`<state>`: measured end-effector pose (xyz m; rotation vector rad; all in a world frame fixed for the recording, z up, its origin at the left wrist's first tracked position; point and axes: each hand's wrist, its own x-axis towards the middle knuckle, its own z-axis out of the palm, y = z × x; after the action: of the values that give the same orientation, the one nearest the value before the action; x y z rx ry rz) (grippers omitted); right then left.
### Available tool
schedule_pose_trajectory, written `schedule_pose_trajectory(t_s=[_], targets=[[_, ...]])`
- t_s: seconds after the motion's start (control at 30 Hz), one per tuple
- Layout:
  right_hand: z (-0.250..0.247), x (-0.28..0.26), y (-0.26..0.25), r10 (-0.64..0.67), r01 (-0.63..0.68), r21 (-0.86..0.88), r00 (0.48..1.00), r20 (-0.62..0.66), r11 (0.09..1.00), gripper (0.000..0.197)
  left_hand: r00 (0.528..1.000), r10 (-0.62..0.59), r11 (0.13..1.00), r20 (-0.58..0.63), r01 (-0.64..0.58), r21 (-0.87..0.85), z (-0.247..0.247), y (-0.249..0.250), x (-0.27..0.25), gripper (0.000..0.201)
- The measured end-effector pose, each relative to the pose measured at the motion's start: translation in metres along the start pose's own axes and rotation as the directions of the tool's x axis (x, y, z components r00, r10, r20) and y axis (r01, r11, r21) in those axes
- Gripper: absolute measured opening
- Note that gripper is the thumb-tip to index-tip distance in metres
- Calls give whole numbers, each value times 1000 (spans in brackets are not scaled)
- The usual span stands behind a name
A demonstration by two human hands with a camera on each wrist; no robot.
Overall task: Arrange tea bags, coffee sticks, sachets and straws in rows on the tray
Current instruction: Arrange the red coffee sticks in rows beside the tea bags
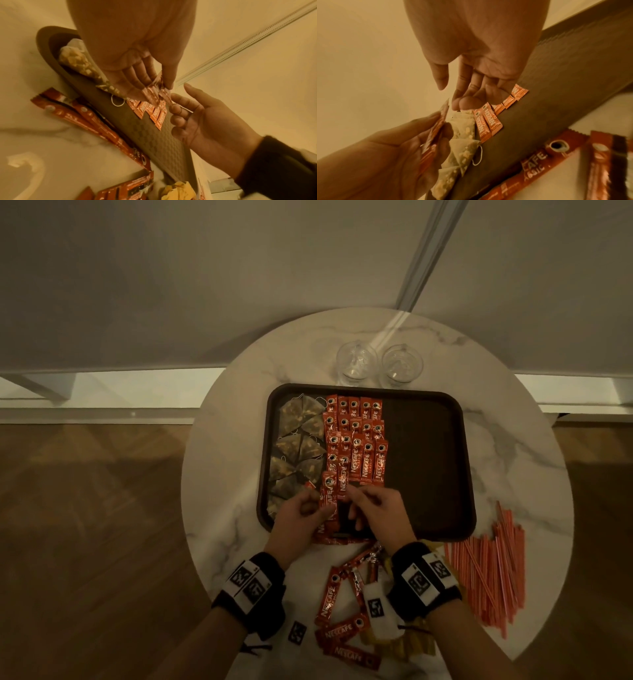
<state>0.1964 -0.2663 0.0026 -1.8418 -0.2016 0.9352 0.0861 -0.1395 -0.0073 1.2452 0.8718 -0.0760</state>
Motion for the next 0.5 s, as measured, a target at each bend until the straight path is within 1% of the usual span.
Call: schedule_pose_trajectory(t_s=[0.07,0.17,0.23,0.37,0.5], targets=[[-1,-10,3,24,-25,8,998,54,1000,20,999,30,999,-22,-30,26,2,0,0,20],[-4,-20,7,48,-49,24,996,73,998,8,998,51,999,-28,-51,7,4,-2,-3,26],[-6,-24,10,49,-53,42,996,74,998,7,997,67,998,-22,-68,-15,5,-4,-8,31],[-7,-32,13,72,-79,57,990,124,995,8,996,73,996,-45,-75,-41,6,-5,-12,34],[-9,-39,15,66,-76,100,992,106,992,6,998,55,998,-5,-55,12,11,-3,-12,33]])
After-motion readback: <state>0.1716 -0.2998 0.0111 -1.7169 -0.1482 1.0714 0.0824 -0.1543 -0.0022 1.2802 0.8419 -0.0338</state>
